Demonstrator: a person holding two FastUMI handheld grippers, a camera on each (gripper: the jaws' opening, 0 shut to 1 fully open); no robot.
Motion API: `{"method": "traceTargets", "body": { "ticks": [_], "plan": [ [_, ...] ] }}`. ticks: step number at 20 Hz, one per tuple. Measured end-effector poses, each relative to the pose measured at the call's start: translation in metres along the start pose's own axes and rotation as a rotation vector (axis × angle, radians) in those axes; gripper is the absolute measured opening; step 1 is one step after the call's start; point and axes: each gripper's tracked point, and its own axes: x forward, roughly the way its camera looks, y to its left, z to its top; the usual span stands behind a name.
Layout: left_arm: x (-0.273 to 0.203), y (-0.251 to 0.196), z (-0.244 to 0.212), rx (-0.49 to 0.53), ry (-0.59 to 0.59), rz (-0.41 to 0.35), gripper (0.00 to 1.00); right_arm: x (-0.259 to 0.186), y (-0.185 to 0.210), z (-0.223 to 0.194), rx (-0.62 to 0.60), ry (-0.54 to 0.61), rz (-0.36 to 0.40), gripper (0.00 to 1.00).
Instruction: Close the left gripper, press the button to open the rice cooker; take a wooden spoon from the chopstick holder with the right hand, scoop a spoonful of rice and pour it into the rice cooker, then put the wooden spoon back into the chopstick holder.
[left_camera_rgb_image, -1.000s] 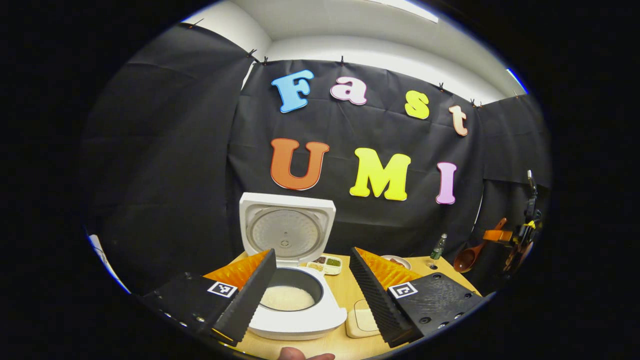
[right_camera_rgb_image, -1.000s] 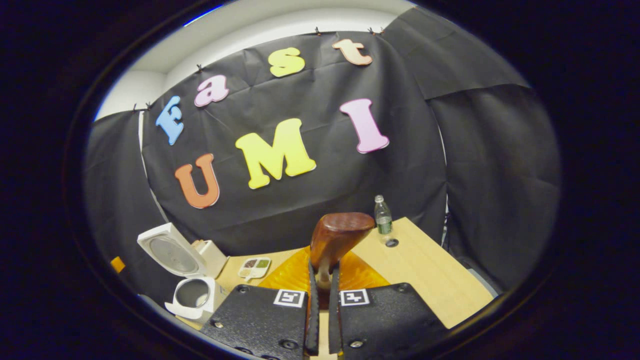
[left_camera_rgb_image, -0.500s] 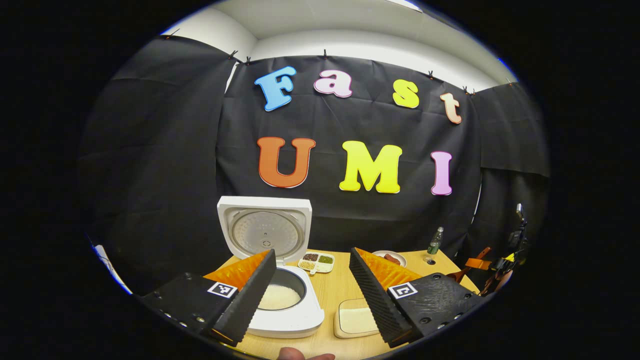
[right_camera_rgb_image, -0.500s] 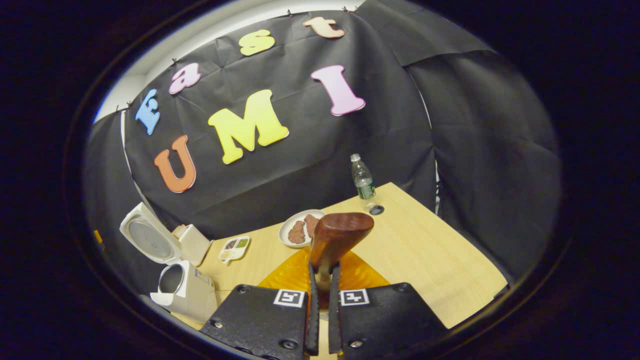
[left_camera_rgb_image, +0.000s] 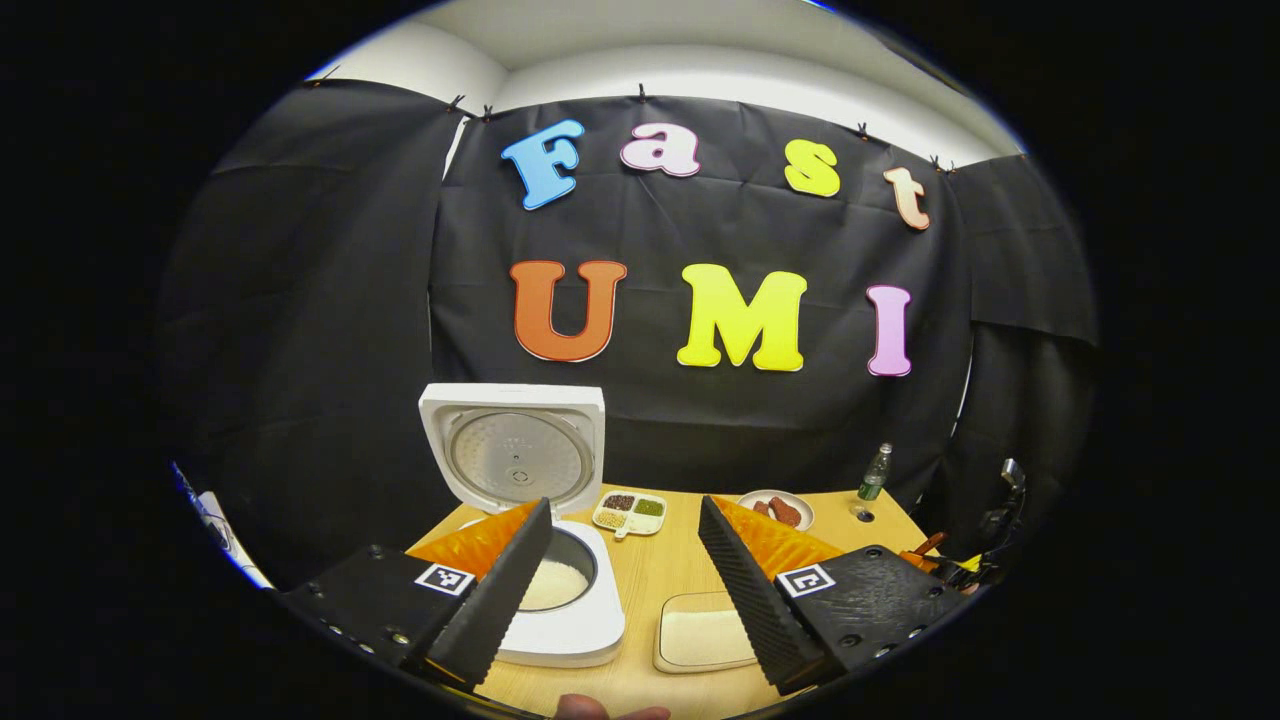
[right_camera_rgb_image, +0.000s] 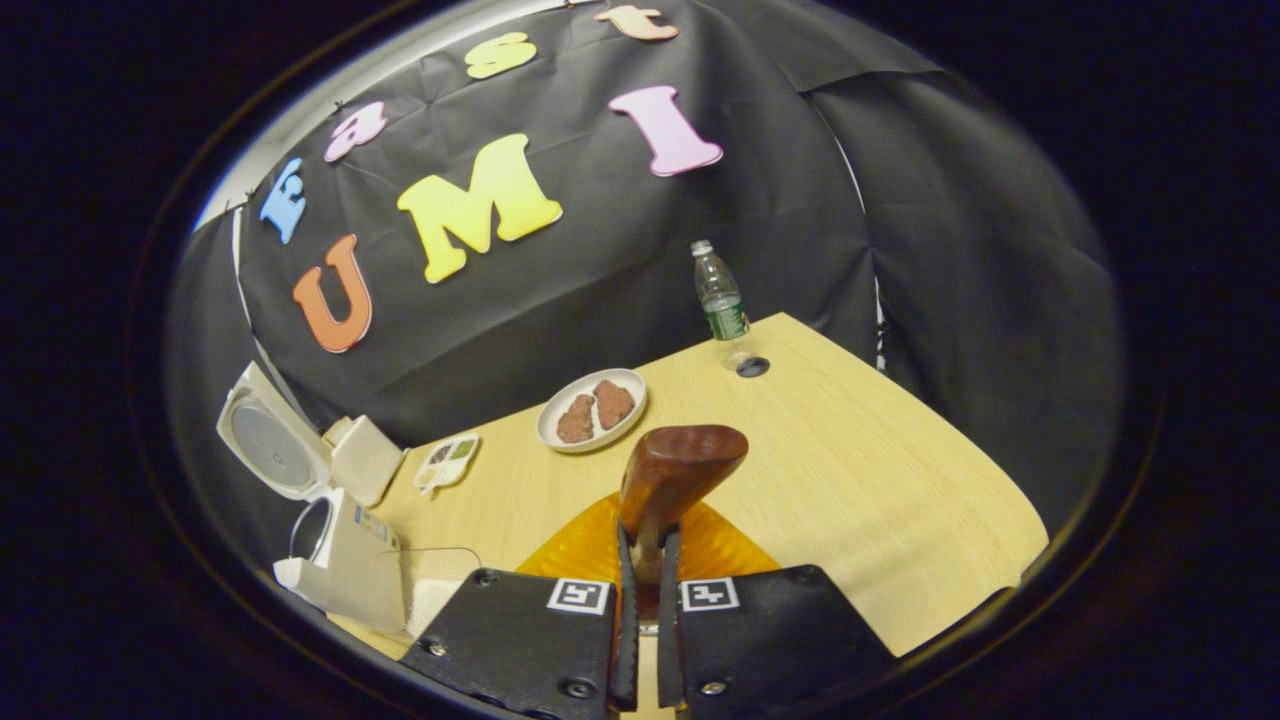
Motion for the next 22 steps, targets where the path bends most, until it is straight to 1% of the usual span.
{"method": "traceTargets", "body": {
  "ticks": [5,7,13,15,16,18,19,22],
  "plan": [
    [0.002,-0.006,-0.003,0.007,0.014,0.011,0.94,0.016,-0.003,-0.014,0.029,0.033,0.005,0.13],
    [0.004,-0.009,-0.004,0.010,0.019,0.011,0.94,0.019,-0.002,-0.014,0.030,0.026,0.009,0.14],
    [0.006,-0.013,-0.003,-0.002,0.011,0.006,0.94,0.015,-0.003,-0.014,0.019,0.045,0.028,0.22],
    [0.008,-0.013,0.000,-0.006,0.002,-0.002,0.95,0.011,-0.007,-0.011,0.014,0.042,0.014,0.39],
    [0.008,-0.013,0.002,-0.007,-0.005,-0.007,0.95,0.008,-0.009,-0.007,0.011,0.034,0.009,0.53],
    [0.010,-0.016,0.007,-0.015,-0.020,-0.020,0.95,0.000,-0.015,0.005,-0.010,0.002,-0.018,0.72],
    [0.011,-0.016,0.008,-0.018,-0.027,-0.029,0.95,-0.005,-0.018,0.010,-0.021,-0.009,-0.029,0.77],
    [0.016,-0.017,0.015,-0.026,-0.051,-0.059,0.95,-0.026,-0.030,0.031,-0.031,-0.048,-0.071,0.81]
  ]
}}
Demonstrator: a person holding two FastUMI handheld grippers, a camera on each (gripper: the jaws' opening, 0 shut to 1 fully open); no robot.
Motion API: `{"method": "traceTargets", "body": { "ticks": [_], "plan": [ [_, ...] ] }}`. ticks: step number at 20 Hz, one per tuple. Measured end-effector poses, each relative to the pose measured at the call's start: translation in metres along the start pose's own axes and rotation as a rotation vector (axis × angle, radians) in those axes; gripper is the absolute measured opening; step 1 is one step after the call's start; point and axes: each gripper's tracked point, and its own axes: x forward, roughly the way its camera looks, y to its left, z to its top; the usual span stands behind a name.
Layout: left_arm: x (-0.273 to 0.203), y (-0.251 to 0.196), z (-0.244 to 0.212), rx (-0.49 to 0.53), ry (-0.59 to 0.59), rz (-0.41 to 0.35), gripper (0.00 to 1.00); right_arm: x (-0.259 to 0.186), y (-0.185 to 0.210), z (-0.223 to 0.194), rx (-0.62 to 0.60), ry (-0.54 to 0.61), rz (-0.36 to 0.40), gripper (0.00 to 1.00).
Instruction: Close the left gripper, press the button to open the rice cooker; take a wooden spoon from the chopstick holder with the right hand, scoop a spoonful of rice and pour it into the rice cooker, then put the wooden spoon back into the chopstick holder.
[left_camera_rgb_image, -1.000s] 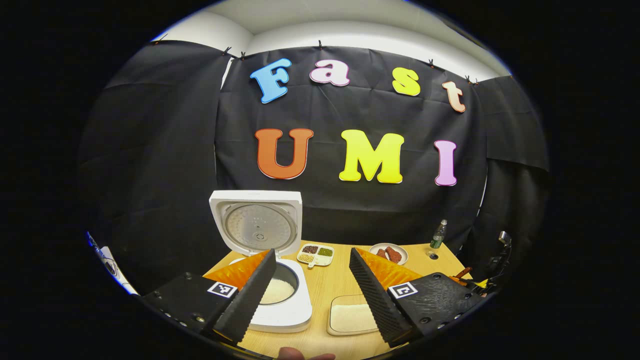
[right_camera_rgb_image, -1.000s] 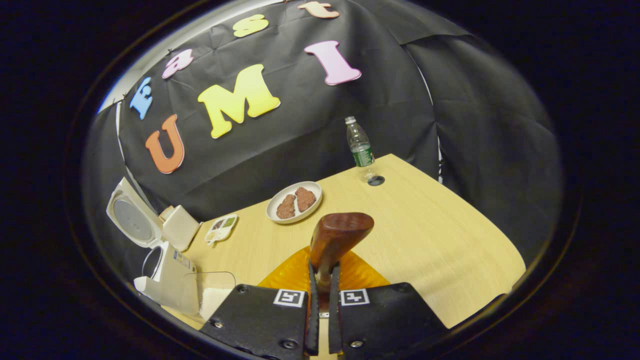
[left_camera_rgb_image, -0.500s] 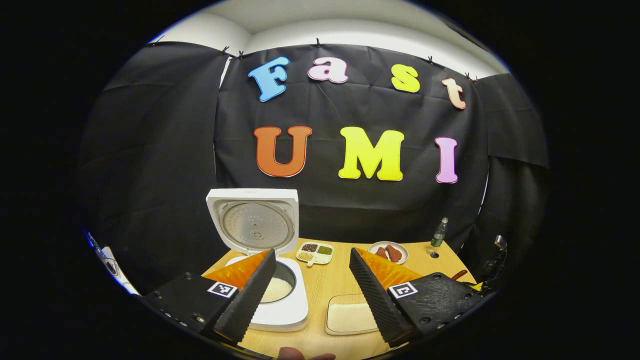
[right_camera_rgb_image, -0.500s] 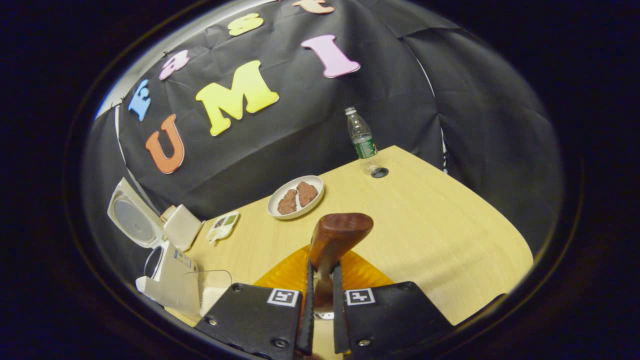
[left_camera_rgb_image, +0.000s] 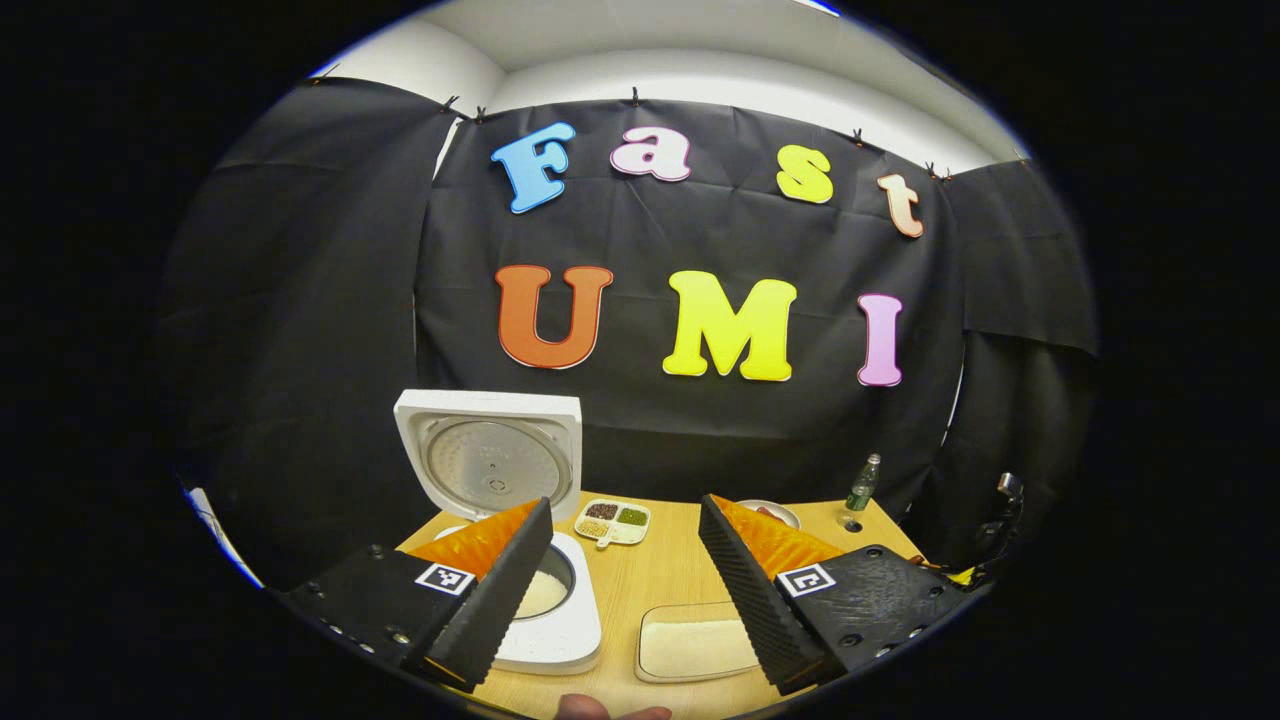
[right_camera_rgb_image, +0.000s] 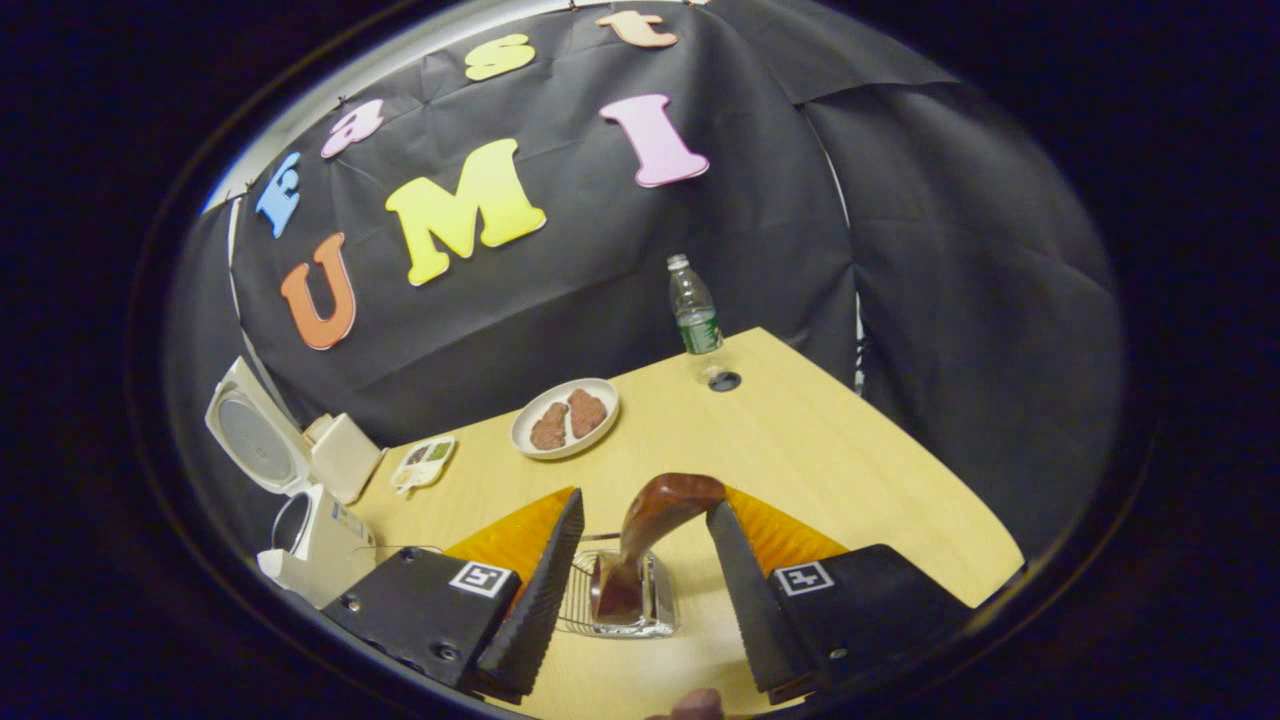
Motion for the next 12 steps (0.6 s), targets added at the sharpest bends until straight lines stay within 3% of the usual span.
{"method": "traceTargets", "body": {
  "ticks": [4,8,9,10,12],
  "plan": [
    [0.007,0.008,0.012,-0.010,-0.040,-0.030,0.94,-0.041,-0.009,0.037,-0.015,-0.078,-0.045,0.81],
    [0.022,0.028,0.022,0.025,-0.065,-0.042,0.94,-0.089,0.008,0.075,-0.097,-0.175,-0.064,0.81],
    [0.026,0.036,0.027,0.035,-0.071,-0.041,0.94,-0.100,0.015,0.083,-0.115,-0.196,-0.062,0.84],
    [0.030,0.043,0.031,0.038,-0.075,-0.038,0.94,-0.111,0.023,0.090,-0.126,-0.218,-0.059,0.96],
    [0.037,0.059,0.043,0.047,-0.086,-0.014,0.94,-0.134,0.030,0.105,-0.160,-0.262,-0.078,1.00]
  ]
}}
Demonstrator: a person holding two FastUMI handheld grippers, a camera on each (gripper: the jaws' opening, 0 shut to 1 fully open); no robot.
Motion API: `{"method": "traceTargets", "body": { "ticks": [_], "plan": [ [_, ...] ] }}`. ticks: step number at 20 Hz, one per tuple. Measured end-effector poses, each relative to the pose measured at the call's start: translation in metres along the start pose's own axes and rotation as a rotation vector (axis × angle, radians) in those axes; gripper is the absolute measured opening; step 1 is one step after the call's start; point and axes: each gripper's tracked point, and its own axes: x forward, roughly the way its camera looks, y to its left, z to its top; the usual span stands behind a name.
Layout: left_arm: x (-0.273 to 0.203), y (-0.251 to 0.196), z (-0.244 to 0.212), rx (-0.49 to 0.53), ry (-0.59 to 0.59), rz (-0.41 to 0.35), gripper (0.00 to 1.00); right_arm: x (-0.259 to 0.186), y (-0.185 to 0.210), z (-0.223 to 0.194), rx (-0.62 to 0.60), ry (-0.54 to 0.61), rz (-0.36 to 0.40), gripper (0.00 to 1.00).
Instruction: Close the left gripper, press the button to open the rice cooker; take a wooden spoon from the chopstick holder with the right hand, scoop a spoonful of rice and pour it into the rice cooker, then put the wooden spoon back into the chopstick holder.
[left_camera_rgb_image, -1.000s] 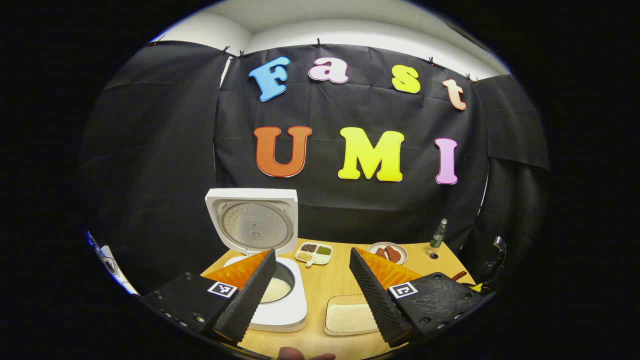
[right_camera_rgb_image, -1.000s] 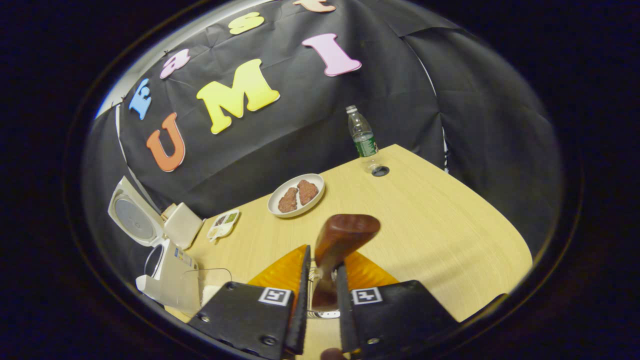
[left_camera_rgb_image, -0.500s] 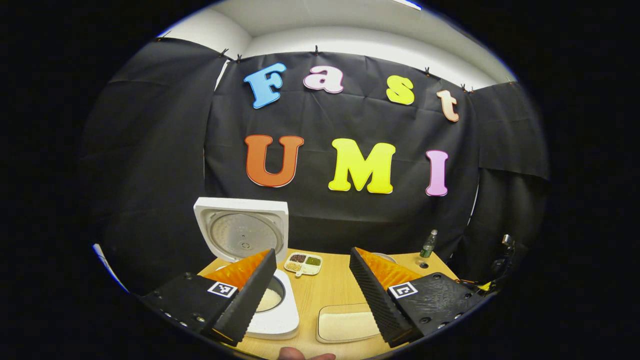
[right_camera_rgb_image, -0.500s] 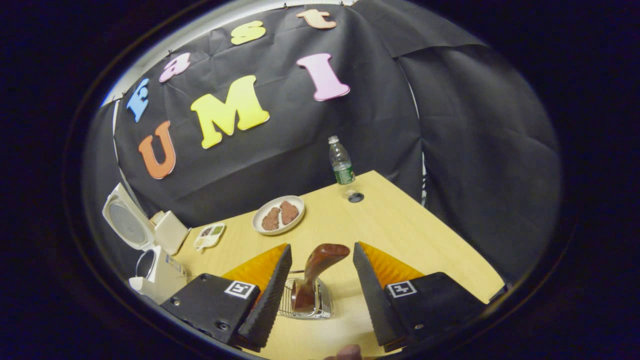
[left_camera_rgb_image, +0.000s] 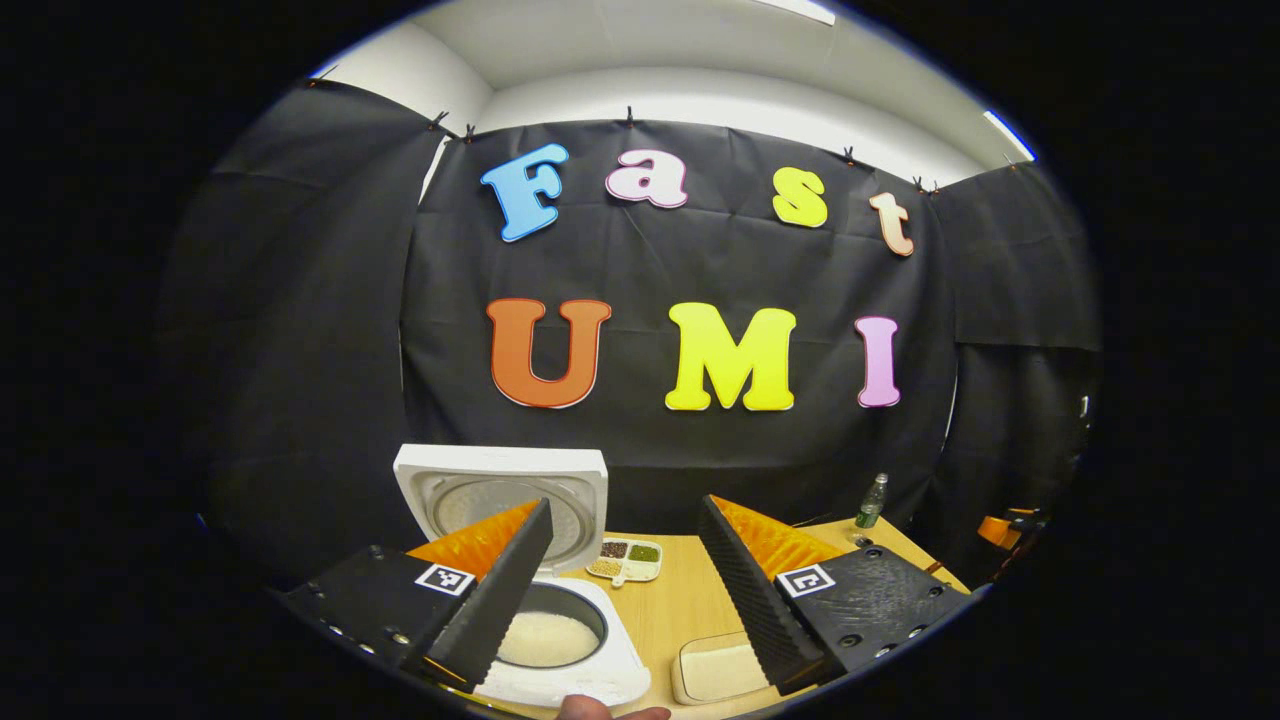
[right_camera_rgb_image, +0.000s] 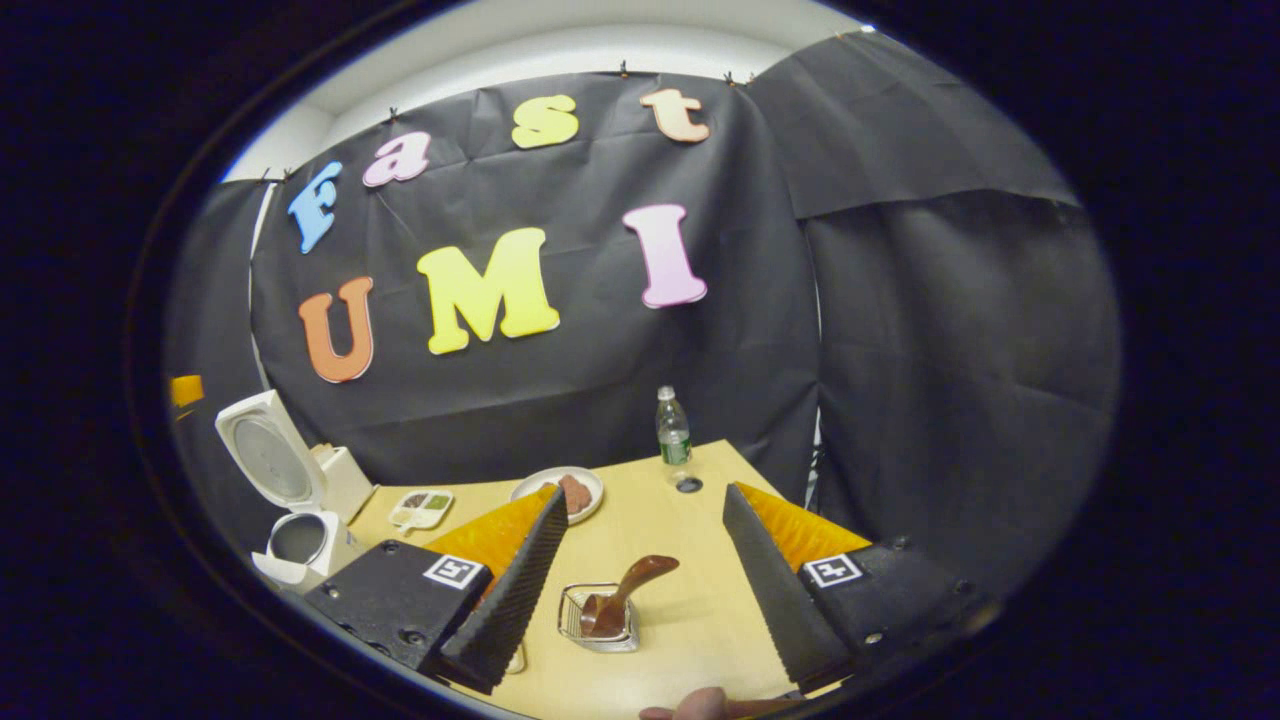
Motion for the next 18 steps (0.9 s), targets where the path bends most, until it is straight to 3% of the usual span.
{"method": "traceTargets", "body": {
  "ticks": [7,12,18],
  "plan": [
    [0.047,0.048,0.034,0.014,-0.030,0.054,0.94,-0.046,0.003,0.032,-0.102,-0.090,-0.097,1.00],
    [0.100,0.079,0.028,0.067,0.021,0.100,0.94,-0.070,0.011,0.023,-0.099,-0.088,-0.125,1.00],
    [0.153,0.113,0.005,0.062,0.093,0.146,0.96,-0.092,0.000,0.003,-0.095,-0.049,-0.184,1.00]
  ]
}}
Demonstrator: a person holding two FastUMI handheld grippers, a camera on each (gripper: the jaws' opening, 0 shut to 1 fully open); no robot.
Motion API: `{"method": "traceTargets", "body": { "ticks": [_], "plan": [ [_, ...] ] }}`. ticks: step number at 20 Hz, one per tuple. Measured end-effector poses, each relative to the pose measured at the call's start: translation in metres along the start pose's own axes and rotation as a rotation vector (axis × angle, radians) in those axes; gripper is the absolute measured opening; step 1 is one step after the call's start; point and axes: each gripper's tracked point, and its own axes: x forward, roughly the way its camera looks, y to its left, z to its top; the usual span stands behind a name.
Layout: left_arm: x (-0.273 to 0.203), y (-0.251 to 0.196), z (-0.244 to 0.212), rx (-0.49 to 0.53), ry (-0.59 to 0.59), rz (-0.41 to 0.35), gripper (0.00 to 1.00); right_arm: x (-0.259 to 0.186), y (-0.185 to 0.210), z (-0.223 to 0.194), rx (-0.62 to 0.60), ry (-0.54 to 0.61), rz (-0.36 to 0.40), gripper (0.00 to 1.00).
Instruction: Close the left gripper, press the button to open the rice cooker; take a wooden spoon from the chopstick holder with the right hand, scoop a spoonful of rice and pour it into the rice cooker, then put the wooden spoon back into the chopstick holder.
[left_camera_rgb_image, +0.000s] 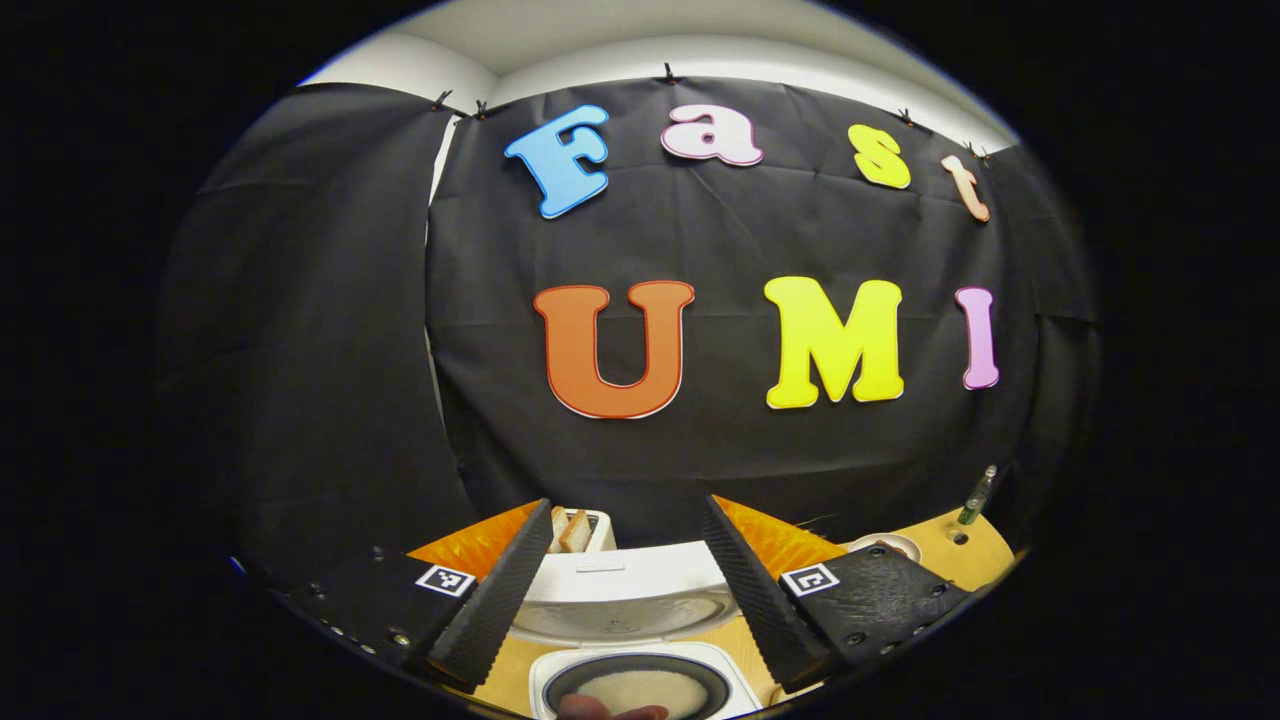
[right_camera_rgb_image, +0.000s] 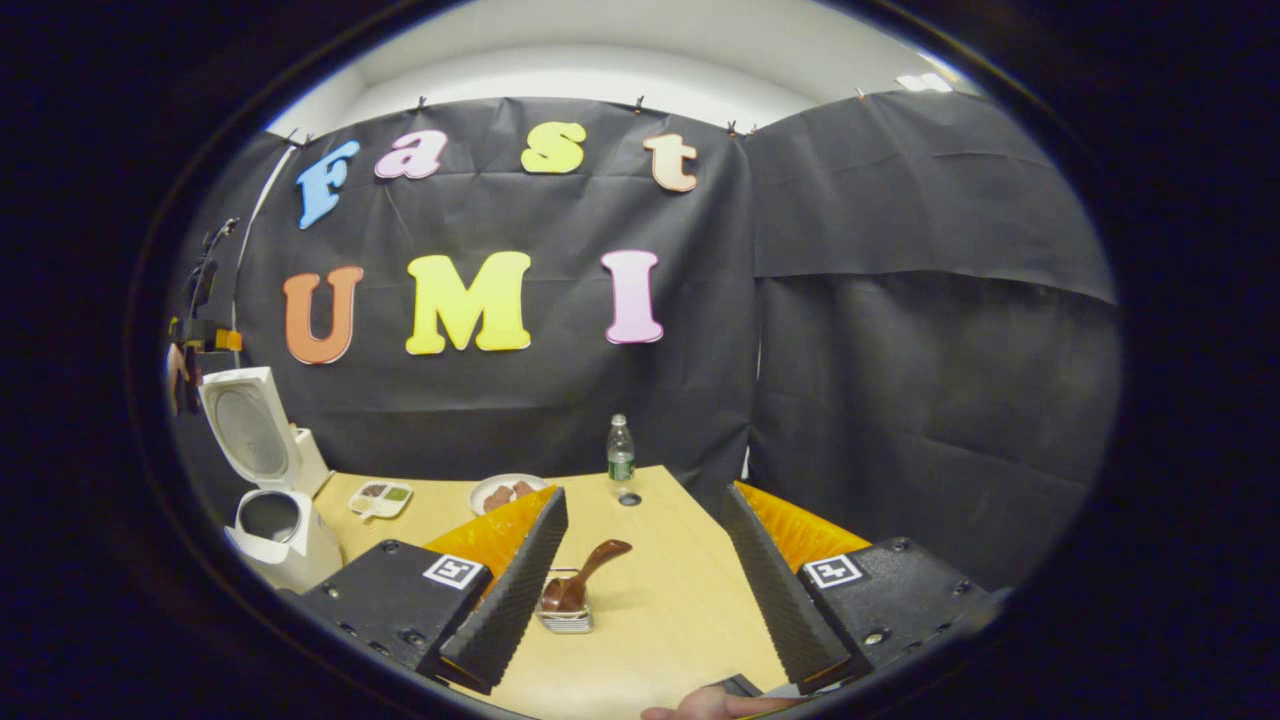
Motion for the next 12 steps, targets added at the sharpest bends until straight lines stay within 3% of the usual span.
{"method": "traceTargets", "body": {
  "ticks": [5,12],
  "plan": [
    [0.029,0.025,-0.025,-0.017,0.084,0.046,0.98,-0.002,0.000,-0.012,0.046,0.044,-0.020,1.00],
    [0.032,0.023,-0.044,-0.074,0.191,0.017,0.98,0.006,0.020,-0.014,0.059,0.057,0.016,0.99]
  ]
}}
